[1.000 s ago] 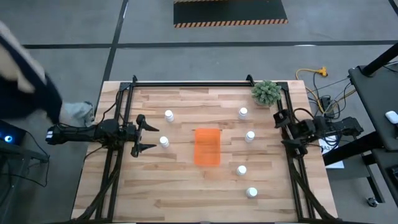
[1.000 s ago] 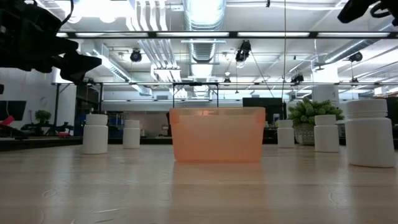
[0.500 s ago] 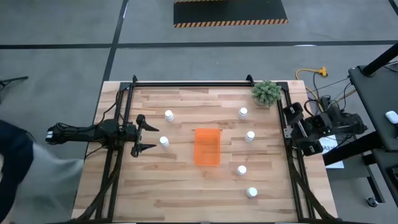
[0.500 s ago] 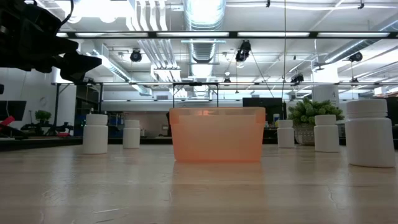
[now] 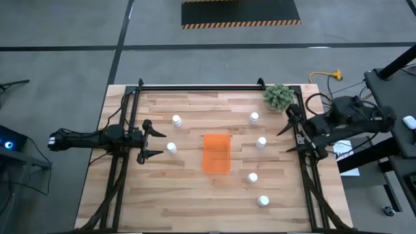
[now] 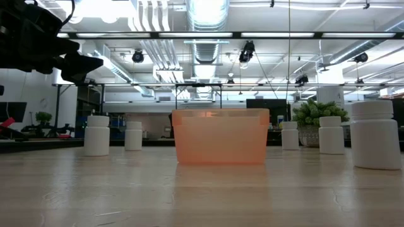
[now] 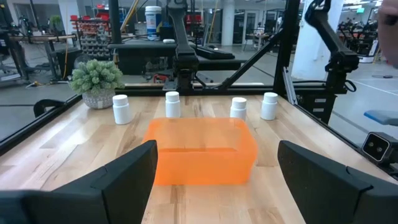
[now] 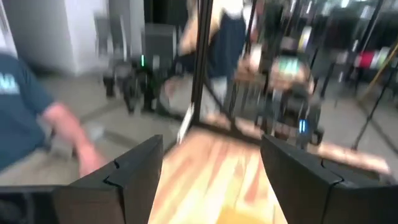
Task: Pick and place pill bottles into a basket
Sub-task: Put the white pill bottle into the orange bin
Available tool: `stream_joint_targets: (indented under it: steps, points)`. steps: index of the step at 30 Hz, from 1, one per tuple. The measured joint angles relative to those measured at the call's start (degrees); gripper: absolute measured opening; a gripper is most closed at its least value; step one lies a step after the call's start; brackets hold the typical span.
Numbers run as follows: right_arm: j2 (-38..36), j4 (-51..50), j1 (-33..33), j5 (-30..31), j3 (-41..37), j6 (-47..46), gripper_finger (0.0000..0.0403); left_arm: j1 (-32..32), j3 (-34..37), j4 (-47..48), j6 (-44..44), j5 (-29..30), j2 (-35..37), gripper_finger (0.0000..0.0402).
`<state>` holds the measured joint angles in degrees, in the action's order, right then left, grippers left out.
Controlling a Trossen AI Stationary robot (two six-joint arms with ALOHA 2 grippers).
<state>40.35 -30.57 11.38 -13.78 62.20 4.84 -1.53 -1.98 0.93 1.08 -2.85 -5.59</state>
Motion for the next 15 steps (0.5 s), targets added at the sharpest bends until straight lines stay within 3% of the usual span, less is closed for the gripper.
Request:
stream_joint_targets:
  steps: [9, 15]
  points:
    - [15.5, -23.7, 0.6, 0.0, 18.9, -2.7, 0.026, 0.0, 0.0, 0.0, 0.0, 0.0, 0.0, 0.0315]
    - [22.9, -31.6, 2.2, 0.2, 26.5, -8.0, 0.026, 0.0, 0.0, 0.0, 0.0, 0.0, 0.0, 0.0315]
